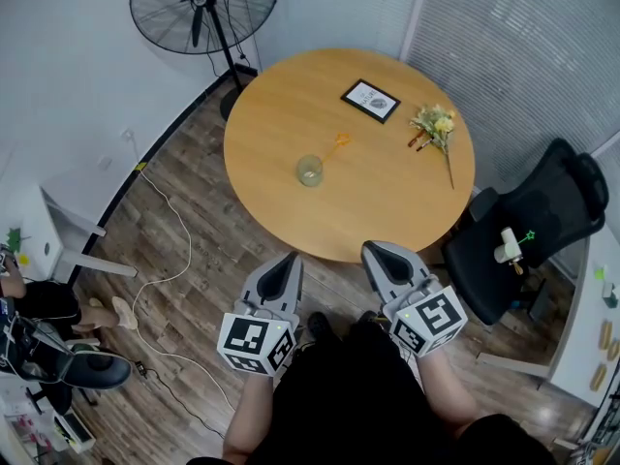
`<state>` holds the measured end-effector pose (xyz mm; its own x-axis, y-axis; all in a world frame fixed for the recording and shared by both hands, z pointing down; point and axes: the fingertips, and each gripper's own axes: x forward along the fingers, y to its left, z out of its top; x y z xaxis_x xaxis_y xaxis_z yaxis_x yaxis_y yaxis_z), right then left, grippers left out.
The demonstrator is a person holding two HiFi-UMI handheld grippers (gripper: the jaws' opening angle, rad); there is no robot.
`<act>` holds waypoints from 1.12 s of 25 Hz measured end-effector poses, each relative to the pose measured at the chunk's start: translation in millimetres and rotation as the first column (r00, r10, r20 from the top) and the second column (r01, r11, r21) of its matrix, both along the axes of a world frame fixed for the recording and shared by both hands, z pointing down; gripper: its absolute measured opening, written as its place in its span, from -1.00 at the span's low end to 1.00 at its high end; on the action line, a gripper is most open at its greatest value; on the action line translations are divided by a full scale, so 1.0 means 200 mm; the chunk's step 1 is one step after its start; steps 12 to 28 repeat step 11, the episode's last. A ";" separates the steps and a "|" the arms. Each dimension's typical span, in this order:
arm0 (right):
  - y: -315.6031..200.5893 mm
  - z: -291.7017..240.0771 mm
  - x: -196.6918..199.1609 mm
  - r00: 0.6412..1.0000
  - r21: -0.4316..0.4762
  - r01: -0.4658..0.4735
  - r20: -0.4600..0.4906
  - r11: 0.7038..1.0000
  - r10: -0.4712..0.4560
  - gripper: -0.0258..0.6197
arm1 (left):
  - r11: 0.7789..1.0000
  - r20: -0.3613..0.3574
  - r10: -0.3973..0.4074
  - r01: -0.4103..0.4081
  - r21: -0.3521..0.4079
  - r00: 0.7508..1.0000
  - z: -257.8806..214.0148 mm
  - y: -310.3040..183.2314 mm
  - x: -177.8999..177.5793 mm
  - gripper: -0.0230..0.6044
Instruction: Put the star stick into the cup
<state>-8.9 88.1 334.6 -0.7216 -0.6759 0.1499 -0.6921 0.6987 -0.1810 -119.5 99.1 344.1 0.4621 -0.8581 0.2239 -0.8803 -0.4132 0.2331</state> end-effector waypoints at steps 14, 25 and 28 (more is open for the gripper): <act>0.01 0.01 -0.02 1.000 -0.001 0.001 -0.015 1.000 -0.001 -0.90 | 1.000 0.001 -0.008 0.008 -0.010 1.000 0.02 0.01 -0.04 -0.93; 0.01 0.01 -0.02 1.000 -0.001 0.001 -0.015 1.000 -0.001 -0.90 | 1.000 0.001 -0.008 0.008 -0.010 1.000 0.02 0.01 -0.04 -0.93; 0.01 0.01 -0.02 1.000 -0.001 0.001 -0.015 1.000 -0.001 -0.90 | 1.000 0.001 -0.008 0.008 -0.010 1.000 0.02 0.01 -0.04 -0.93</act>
